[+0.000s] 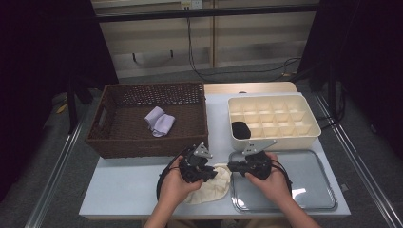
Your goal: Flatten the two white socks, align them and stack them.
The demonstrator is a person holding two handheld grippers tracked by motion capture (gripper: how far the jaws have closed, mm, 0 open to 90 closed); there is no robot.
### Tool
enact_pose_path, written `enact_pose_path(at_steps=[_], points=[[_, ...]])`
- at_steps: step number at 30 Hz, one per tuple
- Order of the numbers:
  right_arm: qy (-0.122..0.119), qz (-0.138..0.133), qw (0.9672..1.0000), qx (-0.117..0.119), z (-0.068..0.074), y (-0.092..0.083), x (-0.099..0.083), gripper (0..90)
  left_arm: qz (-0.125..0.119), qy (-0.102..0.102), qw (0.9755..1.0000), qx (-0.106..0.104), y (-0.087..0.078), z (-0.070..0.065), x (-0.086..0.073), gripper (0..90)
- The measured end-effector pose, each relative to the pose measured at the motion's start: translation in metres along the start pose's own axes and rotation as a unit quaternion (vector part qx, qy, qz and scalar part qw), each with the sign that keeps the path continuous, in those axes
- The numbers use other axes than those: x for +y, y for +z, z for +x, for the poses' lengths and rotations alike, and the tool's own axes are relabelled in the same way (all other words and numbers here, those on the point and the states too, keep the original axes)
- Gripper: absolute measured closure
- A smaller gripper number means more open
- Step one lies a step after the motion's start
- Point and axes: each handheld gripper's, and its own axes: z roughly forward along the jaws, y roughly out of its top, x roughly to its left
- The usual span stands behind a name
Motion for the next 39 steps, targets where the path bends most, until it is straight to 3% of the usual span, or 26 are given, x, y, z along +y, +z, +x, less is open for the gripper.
enact_pose_path(at_steps=[2,3,7,14,20,25,29,36,39], points=[[-0.001,0.001,1.0,-0.002,-0.002,-0.001,-0.001,87.0,-0.003,0.006,1.0,0.001,-0.003,0.001,-0.001,77.1],[0.002,-0.001,1.0,-0.001,-0.003,-0.002,-0.002,87.0,-0.016,-0.008,0.9998,0.005,-0.003,-0.001,-0.002,77.1],[0.01,-0.01,0.9999,-0.003,-0.005,-0.005,-0.003,87.0,-0.01,-0.004,0.9999,0.005,-0.009,0.002,-0.005,77.1],[0.018,-0.021,0.9996,-0.01,-0.009,-0.008,-0.005,86.9,-0.011,-0.011,0.9995,0.028,-0.024,0.005,-0.022,77.1],[0.023,-0.026,0.9994,-0.006,-0.008,-0.009,-0.005,86.8,-0.013,-0.016,0.9993,0.031,-0.026,0.007,-0.029,78.0],[0.018,-0.026,0.9995,0.0,-0.006,-0.009,-0.005,86.7,-0.02,-0.028,0.9988,0.034,-0.026,0.008,-0.025,74.1],[0.019,-0.025,0.9995,0.004,-0.006,-0.008,-0.006,86.6,-0.039,-0.049,0.9972,0.04,-0.026,0.01,-0.012,65.8],[0.016,-0.018,0.9997,0.004,-0.005,-0.005,-0.006,86.5,-0.044,-0.046,0.9977,0.022,-0.016,0.001,0.007,61.9],[0.023,-0.018,0.9996,0.004,-0.007,-0.005,-0.008,86.5,-0.045,-0.051,0.9977,0.0,-0.002,-0.006,0.012,58.0]])
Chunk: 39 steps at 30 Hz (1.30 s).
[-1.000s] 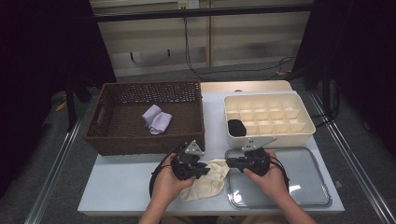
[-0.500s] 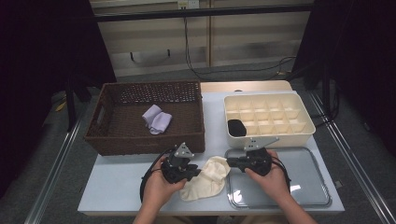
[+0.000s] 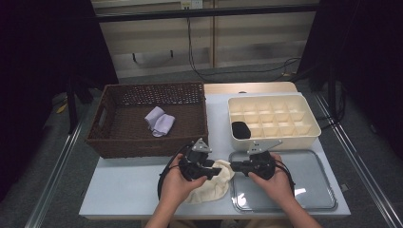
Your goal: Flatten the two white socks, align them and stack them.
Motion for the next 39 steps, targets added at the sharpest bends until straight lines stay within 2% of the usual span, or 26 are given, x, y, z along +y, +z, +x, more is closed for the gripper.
enact_pose_path(at_steps=[1,2,4,5,6,8,9,10,11,14,15,16,17,18,19,20,22,23,24,25,26,31,36,39], points=[[0.002,0.0,1.0,0.001,0.0,0.0,0.0,86.5,0.002,0.001,1.0,0.002,0.004,-0.002,0.0,57.4],[0.002,-0.001,1.0,0.003,0.001,0.0,0.0,86.5,0.014,0.01,0.9998,0.006,0.007,-0.003,0.0,57.4],[0.0,0.0,1.0,0.005,0.002,0.001,0.0,86.5,0.017,0.014,0.9997,0.014,0.013,-0.004,-0.002,57.3],[0.001,0.002,1.0,0.005,0.003,0.001,0.001,86.5,0.027,0.024,0.9993,0.014,0.015,-0.002,-0.002,56.4],[-0.003,0.003,1.0,0.006,0.003,0.001,0.001,86.5,0.019,0.01,0.9997,0.009,0.02,-0.003,-0.004,55.1],[-0.004,0.003,1.0,0.006,0.004,0.001,0.001,86.5,0.021,0.012,0.9997,0.003,0.025,-0.002,-0.006,54.1],[-0.004,0.003,1.0,0.006,0.004,0.001,0.001,86.5,0.03,0.021,0.9993,0.004,0.027,-0.002,-0.007,55.9],[-0.004,0.003,1.0,0.006,0.004,0.001,0.001,86.5,0.034,0.02,0.9992,0.003,0.029,-0.003,-0.008,59.4],[-0.004,0.003,1.0,0.006,0.004,0.001,0.001,86.5,0.047,0.039,0.9981,0.001,0.029,-0.002,-0.008,62.2],[-0.002,0.004,1.0,0.005,0.003,0.001,0.001,86.5,0.044,0.042,0.9981,0.002,0.031,-0.005,-0.008,73.8],[-0.001,0.004,1.0,0.004,0.002,0.001,0.0,86.5,0.05,0.055,0.9972,0.002,0.029,-0.004,-0.007,79.5],[-0.001,0.005,1.0,0.003,0.002,0.001,0.0,86.5,0.046,0.048,0.9978,0.003,0.028,-0.006,-0.006,84.1],[0.0,0.003,1.0,0.003,0.001,0.001,0.0,86.5,0.047,0.056,0.9973,0.004,0.023,-0.006,-0.005,85.8],[0.0,0.0,1.0,0.002,0.001,0.0,0.0,86.5,0.047,0.056,0.9973,0.004,0.023,-0.006,-0.005,86.0],[0.001,0.001,1.0,0.0,0.001,-0.001,0.0,86.5,0.035,0.047,0.9983,-0.001,0.018,-0.006,-0.004,87.0],[0.001,-0.002,1.0,0.001,0.0,-0.002,0.0,86.6,0.029,0.046,0.9985,0.002,0.014,-0.006,-0.004,87.2],[0.005,-0.004,1.0,-0.003,-0.001,-0.004,0.0,86.6,0.029,0.06,0.9978,0.004,0.006,-0.003,-0.004,87.2],[0.006,-0.004,1.0,-0.002,-0.002,-0.004,0.0,86.6,0.029,0.067,0.9973,0.012,0.001,-0.002,-0.006,86.8],[0.005,-0.006,1.0,-0.004,-0.003,-0.004,0.0,86.5,0.022,0.055,0.9981,0.014,-0.001,-0.002,-0.007,86.4],[0.007,-0.005,0.9999,-0.005,-0.003,-0.005,0.0,86.5,0.027,0.061,0.9977,0.013,-0.005,0.0,-0.009,86.4],[0.006,-0.009,0.9999,-0.006,-0.003,-0.005,-0.001,86.6,0.017,0.051,0.9984,0.017,-0.008,0.001,-0.012,86.4],[0.008,-0.021,0.9996,-0.015,-0.004,-0.009,0.0,86.6,0.013,0.05,0.9983,0.026,-0.017,0.005,-0.024,87.0],[0.009,-0.028,0.9994,-0.016,-0.006,-0.011,0.0,86.0,0.007,0.057,0.9972,0.047,-0.03,0.005,-0.03,87.5],[0.01,-0.021,0.9997,-0.013,-0.004,-0.008,-0.001,84.5,0.01,0.05,0.9977,0.045,-0.033,0.008,-0.034,87.5]])
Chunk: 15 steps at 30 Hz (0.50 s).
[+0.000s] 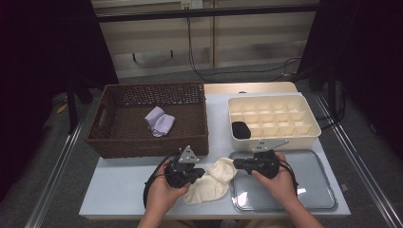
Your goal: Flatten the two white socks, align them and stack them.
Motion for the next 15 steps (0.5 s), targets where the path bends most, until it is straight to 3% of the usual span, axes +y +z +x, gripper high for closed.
enact_pose_path(at_steps=[8,12,13,15], points=[[-0.001,0.005,1.0,0.0,0.0019,0.001,-0.0005,84.3,0.017,-0.01,0.9997,-0.011,0.0045,0.0026,-0.0055,89.6],[0.0,0.005,1.0,0.003,-0.0002,0.0005,-0.0018,84.5,0.012,-0.019,0.9997,-0.012,0.0068,0.0045,-0.008,89.0],[0.001,0.004,1.0,0.003,-0.0003,0.0006,-0.0016,84.6,0.011,-0.02,0.9997,-0.008,0.0067,0.0054,-0.0071,86.7],[0.001,0.001,1.0,0.006,0.0002,0.0007,-0.0011,84.8,-0.004,-0.042,0.999,-0.014,0.0073,0.007,-0.0036,77.1]])
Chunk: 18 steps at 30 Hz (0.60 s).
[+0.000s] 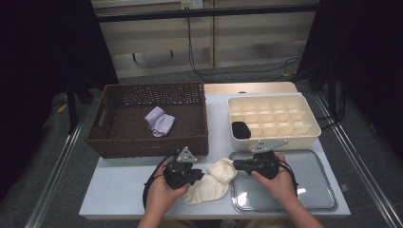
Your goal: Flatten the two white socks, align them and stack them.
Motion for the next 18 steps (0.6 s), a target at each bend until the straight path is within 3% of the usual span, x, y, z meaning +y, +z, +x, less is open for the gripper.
enact_pose_path(at_steps=[3,7,9,10,12,14,18], points=[[0.0,0.0,1.0,0.005,0.002,0.001,0.001,85.5,-0.006,-0.006,1.0,0.0,0.005,-0.002,0.009,72.1],[-0.002,0.003,1.0,0.005,0.003,0.002,0.001,85.6,0.007,0.017,0.9998,-0.004,0.021,-0.012,0.025,66.7],[-0.001,0.004,1.0,0.005,0.003,0.002,0.001,85.7,0.005,0.006,1.0,-0.006,0.03,-0.016,0.033,62.1],[-0.001,0.004,1.0,0.005,0.002,0.002,0.001,85.8,0.005,0.006,1.0,-0.006,0.03,-0.016,0.033,62.9],[-0.002,0.004,1.0,0.004,0.002,0.001,0.001,86.0,0.024,0.016,0.9995,-0.015,0.045,-0.019,0.042,63.2],[-0.003,0.006,1.0,0.001,0.001,0.001,0.0,86.4,0.028,0.006,0.9994,-0.018,0.055,-0.023,0.044,63.3],[-0.001,0.01,0.9999,0.002,0.0,0.002,-0.001,86.7,0.041,0.017,0.9988,-0.019,0.067,-0.027,0.044,77.1]])
